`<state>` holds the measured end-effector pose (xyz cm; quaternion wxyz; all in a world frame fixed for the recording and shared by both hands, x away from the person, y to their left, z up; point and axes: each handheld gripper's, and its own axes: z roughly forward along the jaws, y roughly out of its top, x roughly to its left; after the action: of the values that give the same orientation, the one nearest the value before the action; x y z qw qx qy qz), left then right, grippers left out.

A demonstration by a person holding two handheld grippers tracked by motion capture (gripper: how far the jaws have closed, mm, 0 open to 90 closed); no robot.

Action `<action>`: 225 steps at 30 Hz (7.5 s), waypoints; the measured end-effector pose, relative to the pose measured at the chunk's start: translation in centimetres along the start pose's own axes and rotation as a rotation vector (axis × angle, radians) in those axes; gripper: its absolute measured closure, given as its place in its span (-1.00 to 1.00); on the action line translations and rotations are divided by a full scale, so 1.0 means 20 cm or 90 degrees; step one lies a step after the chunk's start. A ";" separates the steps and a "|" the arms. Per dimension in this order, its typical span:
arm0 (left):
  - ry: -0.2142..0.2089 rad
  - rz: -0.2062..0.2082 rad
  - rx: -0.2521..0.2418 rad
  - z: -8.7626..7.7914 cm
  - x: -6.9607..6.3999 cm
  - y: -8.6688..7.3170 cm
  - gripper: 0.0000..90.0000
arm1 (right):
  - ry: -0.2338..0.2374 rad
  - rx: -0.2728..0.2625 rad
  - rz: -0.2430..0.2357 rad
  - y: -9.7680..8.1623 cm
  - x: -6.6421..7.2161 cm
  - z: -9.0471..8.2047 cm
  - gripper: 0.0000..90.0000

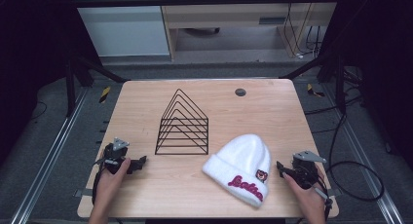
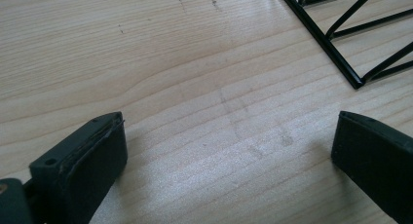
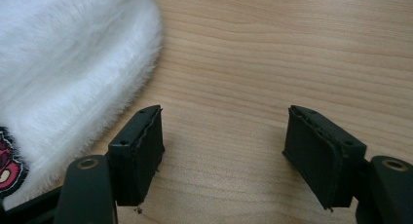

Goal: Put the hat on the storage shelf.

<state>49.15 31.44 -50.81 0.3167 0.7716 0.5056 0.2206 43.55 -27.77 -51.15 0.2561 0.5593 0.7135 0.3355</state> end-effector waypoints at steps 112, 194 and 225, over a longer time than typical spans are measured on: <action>-0.001 0.000 0.000 0.00 0.00 0.00 -1.00 | 0.182 0.201 -0.145 0.55 0.24 0.39 0.76; -0.063 0.088 -0.150 -0.50 -0.05 0.42 -0.93 | 0.200 -0.269 -0.291 1.32 0.41 -0.66 0.86; -0.181 0.146 -0.211 -0.63 -0.28 0.76 -0.84 | 0.221 -0.340 -0.324 1.62 0.69 -0.71 0.86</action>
<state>48.38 25.28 -31.19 0.4799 0.7846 0.3221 0.2243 49.96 -12.23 -17.21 0.3428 0.2137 0.7492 0.5248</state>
